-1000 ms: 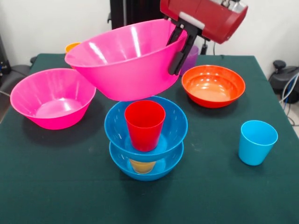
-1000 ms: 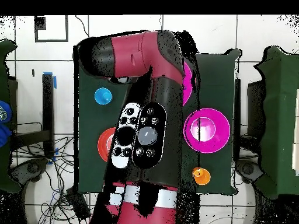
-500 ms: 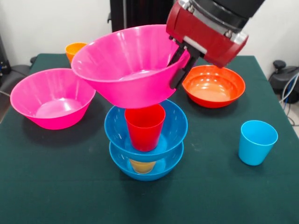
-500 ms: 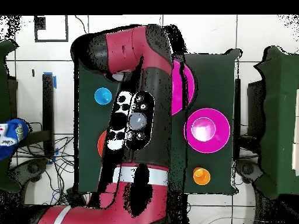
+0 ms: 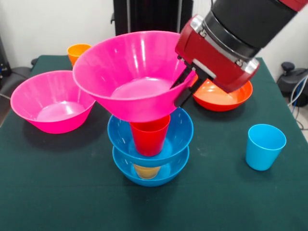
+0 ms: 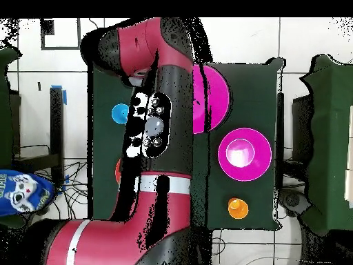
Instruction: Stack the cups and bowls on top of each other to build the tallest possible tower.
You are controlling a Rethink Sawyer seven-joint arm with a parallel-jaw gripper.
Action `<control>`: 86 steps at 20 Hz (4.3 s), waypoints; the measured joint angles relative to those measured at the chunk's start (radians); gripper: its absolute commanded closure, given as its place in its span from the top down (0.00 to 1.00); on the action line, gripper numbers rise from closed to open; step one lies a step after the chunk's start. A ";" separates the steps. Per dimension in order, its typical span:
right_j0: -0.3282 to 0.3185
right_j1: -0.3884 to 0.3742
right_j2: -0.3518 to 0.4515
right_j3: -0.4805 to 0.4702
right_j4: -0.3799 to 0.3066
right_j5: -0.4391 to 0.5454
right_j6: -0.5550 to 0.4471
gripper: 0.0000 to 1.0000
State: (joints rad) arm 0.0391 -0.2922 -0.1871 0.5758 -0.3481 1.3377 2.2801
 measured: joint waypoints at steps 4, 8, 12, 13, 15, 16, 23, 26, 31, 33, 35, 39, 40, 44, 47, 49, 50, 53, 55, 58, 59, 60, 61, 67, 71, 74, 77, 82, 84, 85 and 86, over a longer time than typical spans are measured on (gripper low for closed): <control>0.006 0.051 0.000 -0.091 -0.018 0.044 -0.031 0.00; 0.020 0.106 -0.010 -0.191 -0.027 0.083 -0.076 0.00; 0.032 0.140 -0.025 -0.251 -0.028 0.102 -0.095 0.00; 0.034 0.145 -0.029 -0.260 -0.028 0.106 -0.097 0.00; 0.042 0.163 -0.047 -0.291 -0.028 0.121 -0.101 0.00; 0.044 0.167 -0.052 -0.298 -0.028 0.126 -0.101 0.00; 0.052 0.209 -0.115 -0.374 -0.027 0.219 -0.101 0.00; 0.053 0.215 -0.136 -0.380 -0.027 0.249 -0.101 0.00; 0.053 0.217 -0.163 -0.380 -0.022 0.263 -0.101 0.00; 0.053 0.217 -0.170 -0.380 -0.018 0.263 -0.101 0.00; 0.053 0.217 -0.173 -0.379 -0.013 0.263 -0.101 0.00; 0.054 0.215 -0.174 -0.369 0.002 0.263 -0.101 0.00; 0.054 0.215 -0.174 -0.366 0.006 0.263 -0.101 0.00; 0.056 0.210 -0.174 -0.339 0.025 0.263 -0.101 0.00; 0.058 0.205 -0.174 -0.319 0.034 0.263 -0.101 0.00; 0.060 0.201 -0.174 -0.306 0.039 0.263 -0.101 0.00; 0.061 0.199 -0.174 -0.300 0.041 0.263 -0.101 0.00; 0.063 0.190 -0.174 -0.275 0.054 0.252 -0.101 0.00; 0.063 0.187 -0.174 -0.266 0.058 0.242 -0.101 0.00; 0.063 0.179 -0.174 -0.252 0.063 0.212 -0.101 0.00; 0.063 0.177 -0.174 -0.249 0.063 0.206 -0.101 0.00; 0.063 0.174 -0.174 -0.246 0.063 0.194 -0.101 0.00; 0.063 0.171 -0.174 -0.240 0.063 0.168 -0.101 0.00; 0.063 0.170 -0.174 -0.230 0.063 0.103 -0.101 0.00; 0.063 0.170 -0.174 -0.224 0.067 0.072 -0.101 0.00; 0.063 0.168 -0.174 -0.217 0.072 0.071 -0.101 0.00; 0.063 0.163 -0.174 -0.197 0.082 0.071 -0.101 0.00; 0.063 0.146 -0.174 -0.150 0.109 0.071 -0.101 0.00; 0.063 0.144 -0.174 -0.142 0.113 0.071 -0.101 0.00; 0.063 0.142 -0.174 -0.130 0.119 0.071 -0.101 0.00; 0.063 0.141 -0.174 -0.126 0.120 0.070 -0.101 0.00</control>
State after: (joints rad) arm 0.1021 -0.1512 -0.3610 0.4496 -0.2281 1.4081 2.1788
